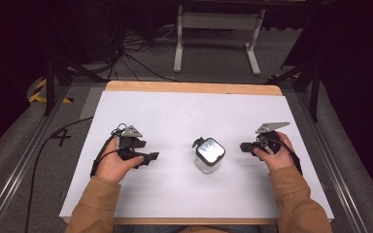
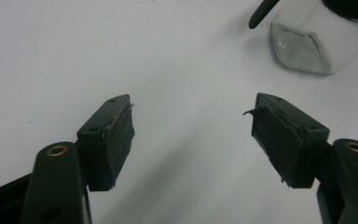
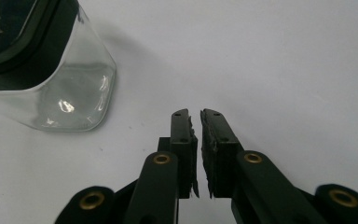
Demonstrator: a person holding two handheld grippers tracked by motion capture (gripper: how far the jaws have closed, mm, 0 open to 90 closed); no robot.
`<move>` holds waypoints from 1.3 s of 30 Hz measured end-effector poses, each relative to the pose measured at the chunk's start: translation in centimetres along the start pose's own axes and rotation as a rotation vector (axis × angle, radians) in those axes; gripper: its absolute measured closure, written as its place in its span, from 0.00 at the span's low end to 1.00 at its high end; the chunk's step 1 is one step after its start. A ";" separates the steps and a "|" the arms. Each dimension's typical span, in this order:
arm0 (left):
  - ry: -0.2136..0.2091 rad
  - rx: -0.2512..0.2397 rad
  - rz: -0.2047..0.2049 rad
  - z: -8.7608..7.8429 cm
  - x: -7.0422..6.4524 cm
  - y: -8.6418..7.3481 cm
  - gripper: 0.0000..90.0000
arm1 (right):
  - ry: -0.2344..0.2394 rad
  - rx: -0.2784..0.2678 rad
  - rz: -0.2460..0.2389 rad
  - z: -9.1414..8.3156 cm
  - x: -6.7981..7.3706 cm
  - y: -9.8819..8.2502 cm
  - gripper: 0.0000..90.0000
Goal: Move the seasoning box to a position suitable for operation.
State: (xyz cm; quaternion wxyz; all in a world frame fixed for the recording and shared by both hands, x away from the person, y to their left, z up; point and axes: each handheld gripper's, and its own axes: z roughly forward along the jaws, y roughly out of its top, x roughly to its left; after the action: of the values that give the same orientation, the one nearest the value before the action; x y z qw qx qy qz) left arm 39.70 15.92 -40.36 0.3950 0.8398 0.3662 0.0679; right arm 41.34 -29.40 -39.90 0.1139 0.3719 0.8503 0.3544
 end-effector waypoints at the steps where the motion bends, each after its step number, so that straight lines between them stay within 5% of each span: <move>1: 0.002 -0.001 0.002 -0.1 -0.1 0.0 0.33 | 0.003 -0.004 0.003 0.0 0.0 0.0 0.93; 11: 0.002 -0.016 0.016 -1.0 -0.5 -0.4 0.33 | 0.069 -0.043 -0.002 0.8 0.1 0.6 0.94; 19: 0.013 -0.021 0.019 -1.7 -0.6 -0.8 0.33 | 0.133 -0.038 -0.074 2.2 1.3 1.4 0.94; 39: 0.011 -0.011 0.030 -1.3 -0.8 -0.7 0.33 | 0.206 0.027 -0.137 4.7 3.0 1.3 0.95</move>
State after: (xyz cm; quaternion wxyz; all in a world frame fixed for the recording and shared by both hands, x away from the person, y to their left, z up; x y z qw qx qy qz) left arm 38.22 16.48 -39.82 0.3965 0.8428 0.3551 0.0803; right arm 42.15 -24.22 -42.21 0.0447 0.2761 0.8856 0.3707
